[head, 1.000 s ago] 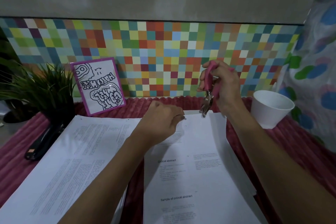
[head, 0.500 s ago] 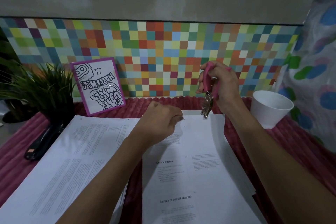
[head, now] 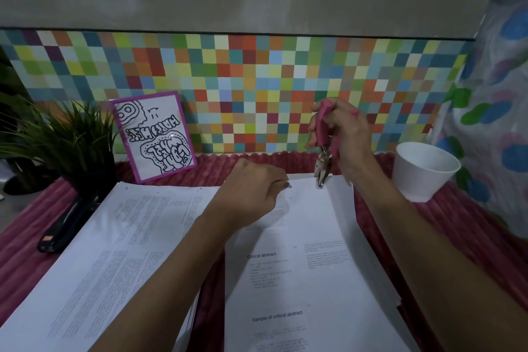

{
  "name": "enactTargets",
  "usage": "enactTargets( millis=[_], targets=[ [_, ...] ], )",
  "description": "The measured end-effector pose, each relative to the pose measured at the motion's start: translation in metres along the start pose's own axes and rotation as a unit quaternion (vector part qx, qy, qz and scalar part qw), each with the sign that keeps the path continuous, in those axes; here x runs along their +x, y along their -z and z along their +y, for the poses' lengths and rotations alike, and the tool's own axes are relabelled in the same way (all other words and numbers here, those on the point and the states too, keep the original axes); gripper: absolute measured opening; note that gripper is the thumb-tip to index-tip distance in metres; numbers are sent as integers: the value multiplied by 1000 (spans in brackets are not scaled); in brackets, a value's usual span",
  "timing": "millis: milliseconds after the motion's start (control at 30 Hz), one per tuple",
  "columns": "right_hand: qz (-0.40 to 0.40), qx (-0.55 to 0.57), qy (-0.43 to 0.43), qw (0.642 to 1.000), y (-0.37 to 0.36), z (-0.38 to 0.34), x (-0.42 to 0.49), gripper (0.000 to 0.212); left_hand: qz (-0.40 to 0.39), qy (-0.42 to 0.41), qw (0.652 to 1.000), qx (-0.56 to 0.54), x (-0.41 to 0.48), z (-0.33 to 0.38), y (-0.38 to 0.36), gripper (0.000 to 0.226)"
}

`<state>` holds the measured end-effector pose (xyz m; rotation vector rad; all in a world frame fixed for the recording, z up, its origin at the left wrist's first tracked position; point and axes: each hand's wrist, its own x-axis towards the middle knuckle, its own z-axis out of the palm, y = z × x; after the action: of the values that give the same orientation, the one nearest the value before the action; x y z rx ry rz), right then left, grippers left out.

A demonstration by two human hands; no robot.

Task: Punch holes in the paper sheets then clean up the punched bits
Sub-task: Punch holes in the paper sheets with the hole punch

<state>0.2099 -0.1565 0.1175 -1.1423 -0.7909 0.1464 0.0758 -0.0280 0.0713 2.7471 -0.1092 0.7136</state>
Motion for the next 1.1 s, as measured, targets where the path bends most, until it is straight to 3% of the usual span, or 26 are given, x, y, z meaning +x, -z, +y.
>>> enactTargets(
  millis=[467, 1100],
  targets=[
    [75, -6, -9, 997, 11, 0, 8, 20, -13, 2, 1000, -20, -3, -8, -6, 21],
    [42, -9, -9, 999, 9, 3, 5, 20, -9, 50, 996, -72, -7, -14, -7, 19]
  ],
)
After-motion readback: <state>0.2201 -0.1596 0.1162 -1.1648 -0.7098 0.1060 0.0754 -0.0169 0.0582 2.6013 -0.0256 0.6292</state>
